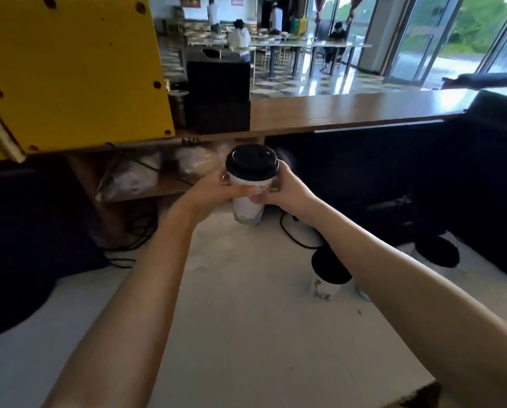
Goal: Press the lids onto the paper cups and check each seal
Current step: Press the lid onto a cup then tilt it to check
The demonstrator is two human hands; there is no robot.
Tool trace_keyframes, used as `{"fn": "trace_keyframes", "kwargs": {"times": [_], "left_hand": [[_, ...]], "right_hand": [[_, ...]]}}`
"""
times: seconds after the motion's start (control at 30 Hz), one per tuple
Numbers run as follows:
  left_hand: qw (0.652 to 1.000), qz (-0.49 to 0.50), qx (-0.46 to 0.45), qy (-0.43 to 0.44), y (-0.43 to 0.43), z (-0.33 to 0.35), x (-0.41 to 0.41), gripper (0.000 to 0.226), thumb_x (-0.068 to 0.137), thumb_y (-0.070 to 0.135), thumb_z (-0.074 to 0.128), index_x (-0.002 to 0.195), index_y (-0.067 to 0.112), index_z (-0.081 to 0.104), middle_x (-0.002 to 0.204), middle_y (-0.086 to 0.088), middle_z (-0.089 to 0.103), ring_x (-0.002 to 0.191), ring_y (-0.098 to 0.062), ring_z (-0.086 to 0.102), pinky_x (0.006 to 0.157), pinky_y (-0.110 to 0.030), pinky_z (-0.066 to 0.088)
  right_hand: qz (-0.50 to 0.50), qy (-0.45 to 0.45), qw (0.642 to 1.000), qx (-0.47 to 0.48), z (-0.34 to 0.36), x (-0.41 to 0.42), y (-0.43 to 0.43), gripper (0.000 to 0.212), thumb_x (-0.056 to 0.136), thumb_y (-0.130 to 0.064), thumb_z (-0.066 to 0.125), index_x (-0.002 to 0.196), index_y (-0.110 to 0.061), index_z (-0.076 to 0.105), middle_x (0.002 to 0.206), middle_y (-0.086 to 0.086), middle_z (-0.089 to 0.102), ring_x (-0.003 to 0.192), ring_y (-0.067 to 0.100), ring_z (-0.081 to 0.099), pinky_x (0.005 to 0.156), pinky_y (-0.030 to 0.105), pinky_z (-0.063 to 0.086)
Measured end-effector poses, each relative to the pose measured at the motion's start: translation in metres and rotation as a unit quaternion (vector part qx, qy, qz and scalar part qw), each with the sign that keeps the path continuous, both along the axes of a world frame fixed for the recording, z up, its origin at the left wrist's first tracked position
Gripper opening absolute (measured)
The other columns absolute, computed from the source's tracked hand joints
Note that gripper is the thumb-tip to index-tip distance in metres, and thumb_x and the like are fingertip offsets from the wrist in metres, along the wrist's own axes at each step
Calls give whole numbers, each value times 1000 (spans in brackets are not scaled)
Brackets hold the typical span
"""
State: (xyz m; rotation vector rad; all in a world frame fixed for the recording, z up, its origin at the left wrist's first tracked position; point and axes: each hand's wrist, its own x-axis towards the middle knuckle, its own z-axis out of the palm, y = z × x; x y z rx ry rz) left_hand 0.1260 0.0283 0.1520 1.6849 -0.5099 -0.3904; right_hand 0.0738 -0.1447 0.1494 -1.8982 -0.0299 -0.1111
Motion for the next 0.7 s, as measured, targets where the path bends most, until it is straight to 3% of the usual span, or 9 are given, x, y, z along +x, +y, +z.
{"fn": "trace_keyframes", "kwargs": {"times": [0.07,0.17,0.3,0.5,0.6,0.7], "left_hand": [[1000,15,3,26,8,-32,-3,65,66,18,82,124,25,53,119,6,63,111,-14,58,85,-27,53],[996,63,32,54,19,-77,-7,73,66,17,82,131,18,48,127,-1,58,115,-18,55,92,-34,50],[992,97,57,65,30,-125,-12,77,66,21,83,133,23,45,127,6,54,113,-13,52,81,-22,45],[988,115,34,97,37,-176,-22,76,68,14,81,134,21,44,131,2,54,118,-12,51,78,-13,45],[987,116,19,109,42,-190,-27,79,70,11,80,138,19,41,137,1,51,124,-12,46,91,-22,46],[986,122,1,117,46,-199,-33,77,71,8,78,137,21,41,134,7,51,121,-5,47,101,-26,41]], "right_hand": [[10,27,999,16,-33,2,9,84,69,-4,79,137,-17,32,122,-2,55,112,15,55,83,26,53],[30,68,997,36,-79,4,23,86,71,-4,79,139,-17,29,128,-4,50,119,15,49,86,21,49],[47,86,993,67,-134,6,36,86,71,-1,78,140,-16,29,137,4,47,125,19,46,97,30,47],[64,106,989,81,-186,6,44,79,73,4,74,131,-26,30,120,-19,47,111,0,48,78,5,47],[70,104,990,68,-200,6,47,79,73,4,73,133,-24,30,119,-25,42,115,3,45,85,8,46],[82,97,990,60,-210,5,49,82,74,5,73,138,-17,28,127,-15,42,122,7,42,94,15,44]]}}
